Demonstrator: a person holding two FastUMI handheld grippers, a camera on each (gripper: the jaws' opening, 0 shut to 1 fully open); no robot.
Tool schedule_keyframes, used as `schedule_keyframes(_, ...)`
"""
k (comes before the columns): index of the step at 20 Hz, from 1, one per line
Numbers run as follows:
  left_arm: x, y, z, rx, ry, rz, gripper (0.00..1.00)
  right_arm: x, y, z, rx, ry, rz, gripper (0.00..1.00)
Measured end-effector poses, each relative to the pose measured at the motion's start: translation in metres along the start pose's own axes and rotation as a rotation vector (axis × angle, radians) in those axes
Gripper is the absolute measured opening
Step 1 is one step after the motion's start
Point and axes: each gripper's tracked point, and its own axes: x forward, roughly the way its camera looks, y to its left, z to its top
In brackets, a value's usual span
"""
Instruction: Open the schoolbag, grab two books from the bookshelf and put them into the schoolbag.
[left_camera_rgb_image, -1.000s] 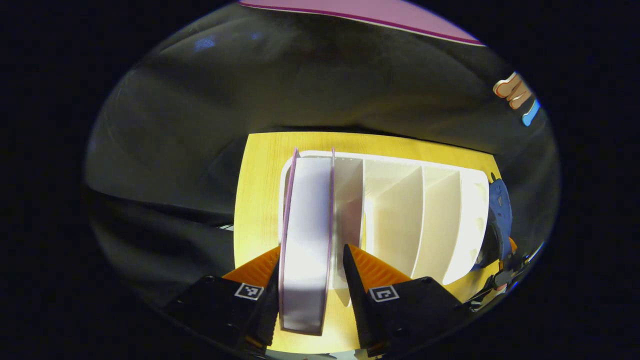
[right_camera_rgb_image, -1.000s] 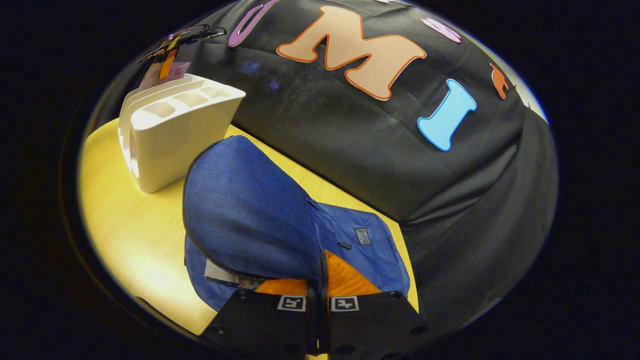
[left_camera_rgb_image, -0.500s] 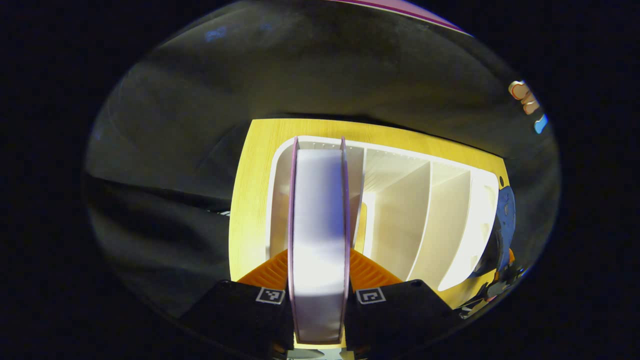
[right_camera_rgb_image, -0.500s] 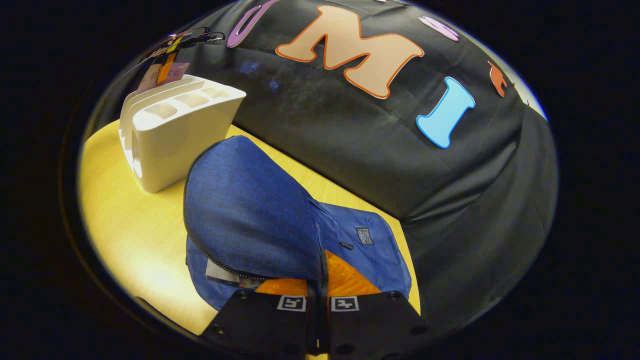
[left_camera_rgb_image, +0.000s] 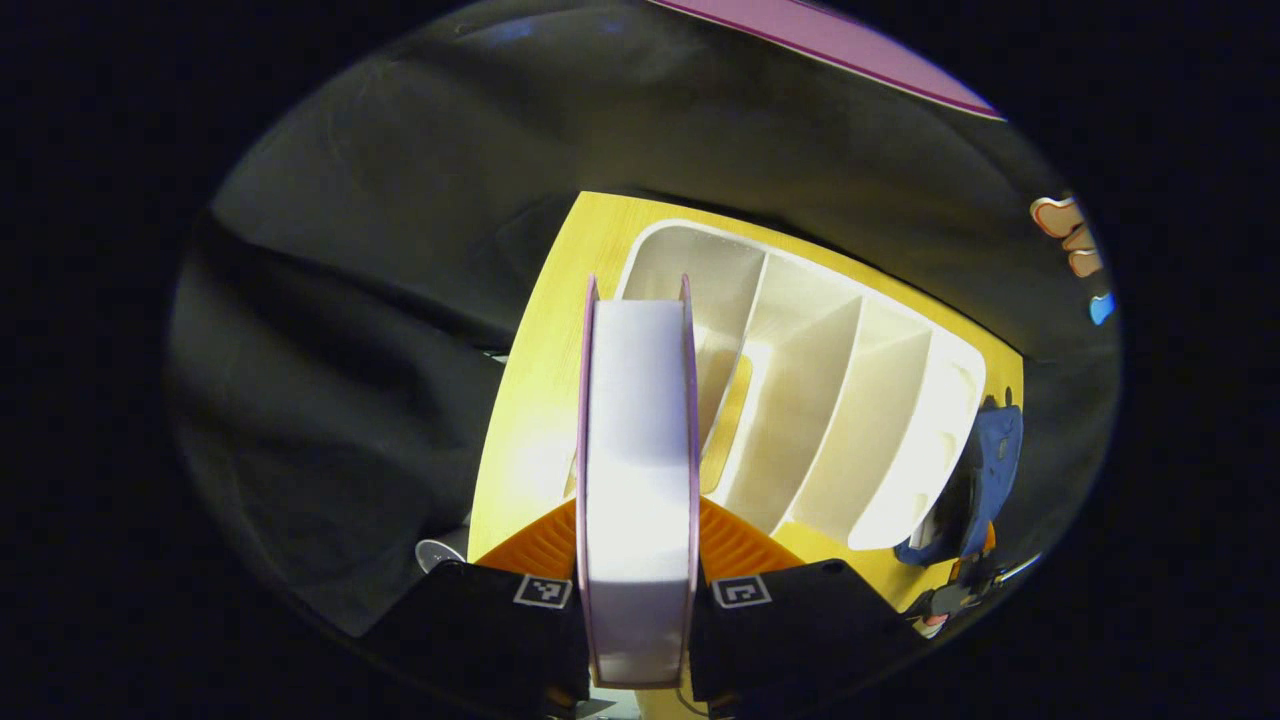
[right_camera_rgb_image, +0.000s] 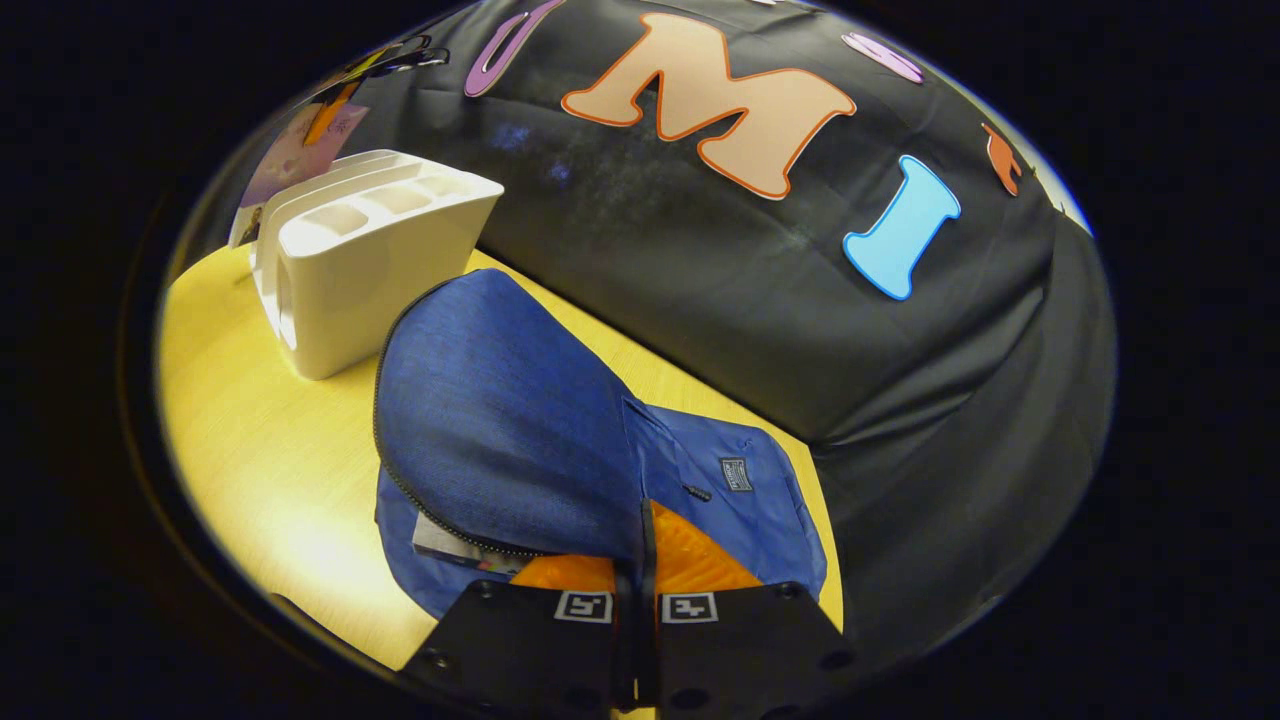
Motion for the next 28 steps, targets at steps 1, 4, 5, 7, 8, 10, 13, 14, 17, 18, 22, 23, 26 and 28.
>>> schedule_keyframes(1, -0.012, 0.002, -0.004, 0.004, -0.003, 0.001, 0.36, 0.000, 0.000, -0.001, -0.001, -0.001, 0.005, 0.04)
schedule_keyframes(4, -0.047, 0.006, -0.018, -0.009, -0.026, 0.011, 0.36, 0.000, 0.001, -0.002, -0.001, -0.005, 0.020, 0.06)
schedule_keyframes(5, -0.057, 0.007, -0.025, -0.012, -0.028, 0.011, 0.38, 0.000, 0.001, -0.003, -0.003, -0.005, 0.026, 0.04)
schedule_keyframes(7, -0.075, 0.006, -0.037, -0.024, -0.045, 0.008, 0.36, 0.000, 0.001, -0.003, -0.004, -0.009, 0.036, 0.06)
schedule_keyframes(8, -0.084, 0.002, -0.043, -0.021, -0.053, 0.001, 0.36, 0.000, 0.001, -0.003, -0.002, -0.011, 0.039, 0.06)
schedule_keyframes(10, -0.102, -0.006, -0.057, -0.006, -0.070, -0.018, 0.36, -0.002, 0.001, -0.003, 0.009, -0.015, 0.044, 0.06)
schedule_keyframes(13, -0.123, -0.028, -0.078, 0.018, -0.099, -0.045, 0.37, -0.003, -0.001, -0.003, 0.030, -0.021, 0.051, 0.06)
schedule_keyframes(14, -0.128, -0.037, -0.086, 0.038, -0.098, -0.064, 0.36, -0.004, -0.002, -0.003, 0.035, -0.023, 0.055, 0.04)
schedule_keyframes(17, -0.135, -0.067, -0.111, 0.073, -0.100, -0.112, 0.37, -0.006, -0.005, -0.003, 0.047, -0.027, 0.064, 0.04)
schedule_keyframes(18, -0.136, -0.079, -0.117, 0.083, -0.104, -0.132, 0.36, -0.006, -0.006, -0.002, 0.051, -0.029, 0.066, 0.04)
schedule_keyframes(22, -0.140, -0.142, -0.139, 0.128, -0.130, -0.266, 0.36, -0.009, -0.011, -0.003, 0.084, -0.036, 0.078, 0.04)
schedule_keyframes(23, -0.139, -0.158, -0.143, 0.138, -0.138, -0.309, 0.36, -0.010, -0.013, -0.003, 0.096, -0.039, 0.082, 0.04)
schedule_keyframes(26, -0.128, -0.210, -0.159, 0.152, -0.137, -0.439, 0.36, -0.012, -0.017, -0.003, 0.147, -0.042, 0.098, 0.04)
schedule_keyframes(28, -0.113, -0.240, -0.168, 0.136, -0.111, -0.517, 0.36, -0.014, -0.020, -0.001, 0.179, -0.045, 0.108, 0.04)
